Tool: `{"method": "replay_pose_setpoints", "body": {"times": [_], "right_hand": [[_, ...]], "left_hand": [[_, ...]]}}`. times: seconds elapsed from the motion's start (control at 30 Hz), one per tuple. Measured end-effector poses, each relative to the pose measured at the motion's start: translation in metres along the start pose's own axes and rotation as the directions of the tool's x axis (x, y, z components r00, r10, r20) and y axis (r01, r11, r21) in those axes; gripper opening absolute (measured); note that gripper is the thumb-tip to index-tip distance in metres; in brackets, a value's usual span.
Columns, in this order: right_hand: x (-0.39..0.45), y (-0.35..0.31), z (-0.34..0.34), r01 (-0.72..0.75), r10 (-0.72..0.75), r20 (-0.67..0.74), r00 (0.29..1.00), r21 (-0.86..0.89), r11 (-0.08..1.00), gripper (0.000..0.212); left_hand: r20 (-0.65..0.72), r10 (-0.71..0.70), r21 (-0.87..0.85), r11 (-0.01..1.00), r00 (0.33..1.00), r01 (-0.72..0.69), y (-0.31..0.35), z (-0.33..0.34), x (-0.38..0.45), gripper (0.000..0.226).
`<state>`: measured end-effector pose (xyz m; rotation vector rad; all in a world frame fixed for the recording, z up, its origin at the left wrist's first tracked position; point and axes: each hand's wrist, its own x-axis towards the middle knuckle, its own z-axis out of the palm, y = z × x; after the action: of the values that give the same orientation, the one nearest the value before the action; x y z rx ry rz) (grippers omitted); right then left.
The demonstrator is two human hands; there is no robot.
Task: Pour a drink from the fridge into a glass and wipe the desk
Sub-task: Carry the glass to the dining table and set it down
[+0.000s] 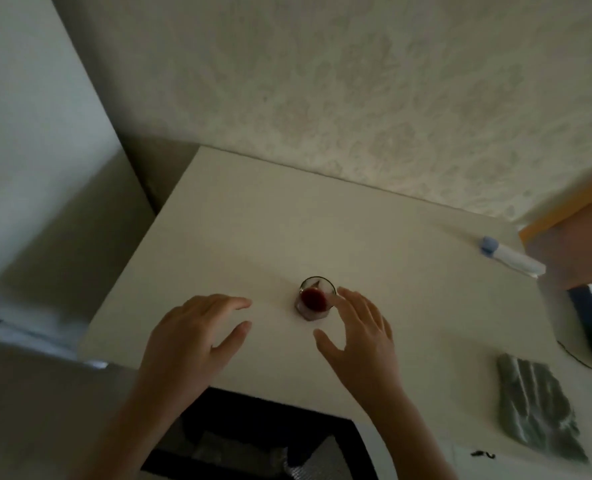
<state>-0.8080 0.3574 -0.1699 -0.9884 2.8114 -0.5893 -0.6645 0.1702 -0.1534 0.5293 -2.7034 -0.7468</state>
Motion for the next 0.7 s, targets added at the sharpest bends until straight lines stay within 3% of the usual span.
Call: {"method": "replay_pose_setpoints", "body": {"times": [0.2,0.4,0.7], "right_hand": [[0.057,0.059,0.041,0.036,-0.050,0.177,0.983,0.077,0.996,0.073],[0.086,0.071,0.083,0.123,-0.144,0.356,0.923,0.082,0.989,0.086],[0.103,0.075,0.095,0.184,-0.214,0.301,0.930,0.125,0.975,0.071]], "left_hand": [[0.003,-0.208,-0.064,0.976,0.978,0.208,0.016,0.035,0.008,0.037],[-0.015,-0.360,-0.029,0.933,0.933,0.359,0.017,0.049,0.000,0.037],[-0.065,-0.436,0.004,0.900,0.898,0.437,0.020,0.057,-0.013,0.035]]}}
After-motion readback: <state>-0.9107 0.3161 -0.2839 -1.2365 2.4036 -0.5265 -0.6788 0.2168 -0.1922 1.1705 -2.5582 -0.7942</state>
